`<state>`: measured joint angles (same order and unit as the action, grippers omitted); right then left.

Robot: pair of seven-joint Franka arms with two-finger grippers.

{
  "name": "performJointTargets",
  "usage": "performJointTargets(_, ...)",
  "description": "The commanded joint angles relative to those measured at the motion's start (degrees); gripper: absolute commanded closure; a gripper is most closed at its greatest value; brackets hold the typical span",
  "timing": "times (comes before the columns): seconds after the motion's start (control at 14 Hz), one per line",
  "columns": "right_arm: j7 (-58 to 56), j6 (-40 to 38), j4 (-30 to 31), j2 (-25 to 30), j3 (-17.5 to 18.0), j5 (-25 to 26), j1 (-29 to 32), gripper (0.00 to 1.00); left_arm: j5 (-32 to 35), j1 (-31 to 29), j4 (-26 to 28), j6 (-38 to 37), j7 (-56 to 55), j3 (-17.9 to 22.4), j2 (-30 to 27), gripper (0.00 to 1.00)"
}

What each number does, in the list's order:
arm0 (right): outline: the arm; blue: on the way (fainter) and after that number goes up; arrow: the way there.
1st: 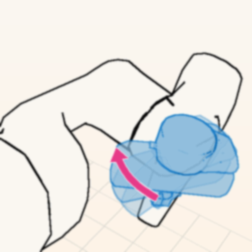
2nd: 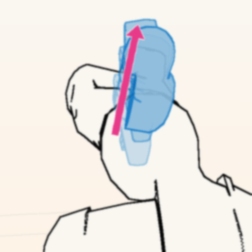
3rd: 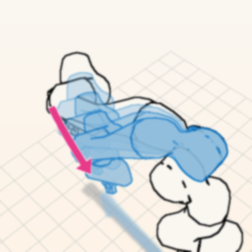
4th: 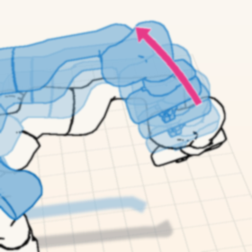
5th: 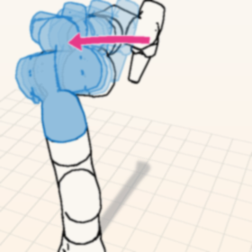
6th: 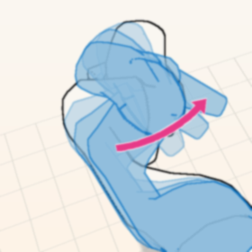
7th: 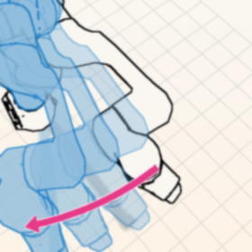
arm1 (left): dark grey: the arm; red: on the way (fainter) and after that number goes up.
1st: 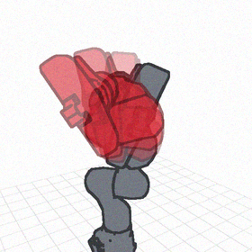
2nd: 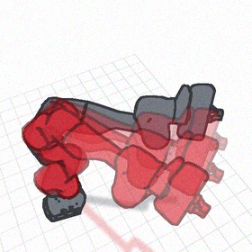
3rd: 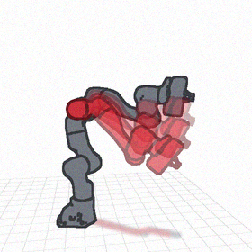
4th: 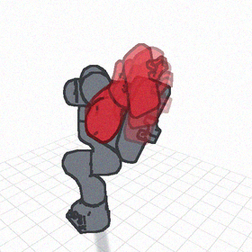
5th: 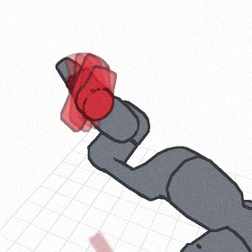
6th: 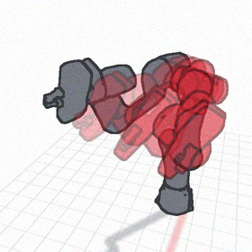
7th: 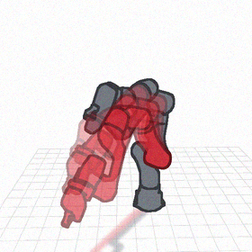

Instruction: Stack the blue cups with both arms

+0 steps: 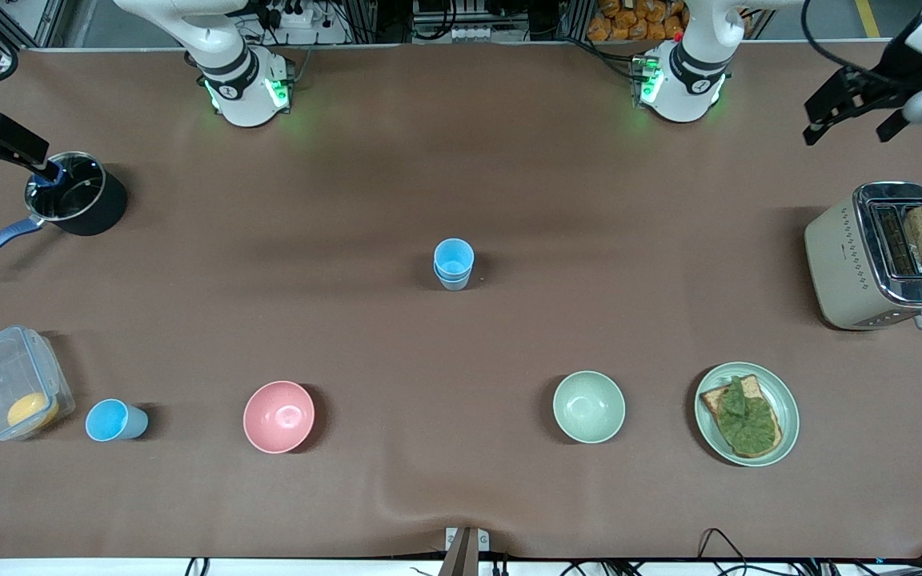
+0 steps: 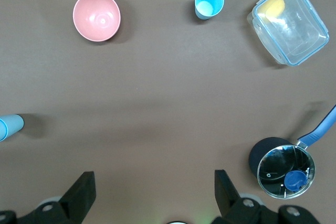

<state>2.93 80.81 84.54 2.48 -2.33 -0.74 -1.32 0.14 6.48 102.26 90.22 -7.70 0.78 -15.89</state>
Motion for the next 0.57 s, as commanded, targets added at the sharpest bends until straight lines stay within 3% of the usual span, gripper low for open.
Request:
performJointTargets(0.0,-0.47,-0.04,-0.07,0.25,-0.04,-0.49,0.09,0.00,1.27,-0.32,-5.14,-1.89,1.63,0.01,5.51,0.00)
performJointTargets(0.5,-0.38,-0.74,-0.69,0.42,0.13,-0.40,0.09,0.00,1.27,-0.33,-6.19,-3.47,1.10,-0.52,5.25,0.00)
